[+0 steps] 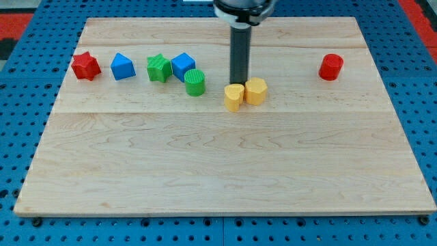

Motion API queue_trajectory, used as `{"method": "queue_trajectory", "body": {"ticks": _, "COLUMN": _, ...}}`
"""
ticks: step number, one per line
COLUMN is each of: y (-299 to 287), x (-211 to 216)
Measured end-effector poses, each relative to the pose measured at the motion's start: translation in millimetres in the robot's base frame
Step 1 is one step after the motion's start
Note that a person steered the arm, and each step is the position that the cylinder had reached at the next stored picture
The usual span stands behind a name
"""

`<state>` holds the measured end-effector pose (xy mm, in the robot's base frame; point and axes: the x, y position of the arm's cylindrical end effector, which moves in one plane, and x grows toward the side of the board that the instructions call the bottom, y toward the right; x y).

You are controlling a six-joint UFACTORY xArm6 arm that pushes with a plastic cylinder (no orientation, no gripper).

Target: Adjust the yellow blocks and the green blocks diagonal to the each other

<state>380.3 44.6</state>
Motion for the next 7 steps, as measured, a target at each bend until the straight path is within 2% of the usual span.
{"method": "queue_trajectory", "body": {"ticks": 2, "y": 42.0, "x": -13.8}}
{"method": "queue_trajectory", "body": {"ticks": 3, "y": 74.7, "x": 2.9}}
{"method": "queue_trajectory", "body": {"ticks": 4, "y": 77.4, "x": 21.7}}
{"method": "queue_trajectory", "body": {"ticks": 5, "y": 42.4, "x": 33.3}}
{"method": "queue_trajectory", "body": {"ticks": 7, "y": 45.3, "x": 14.7}}
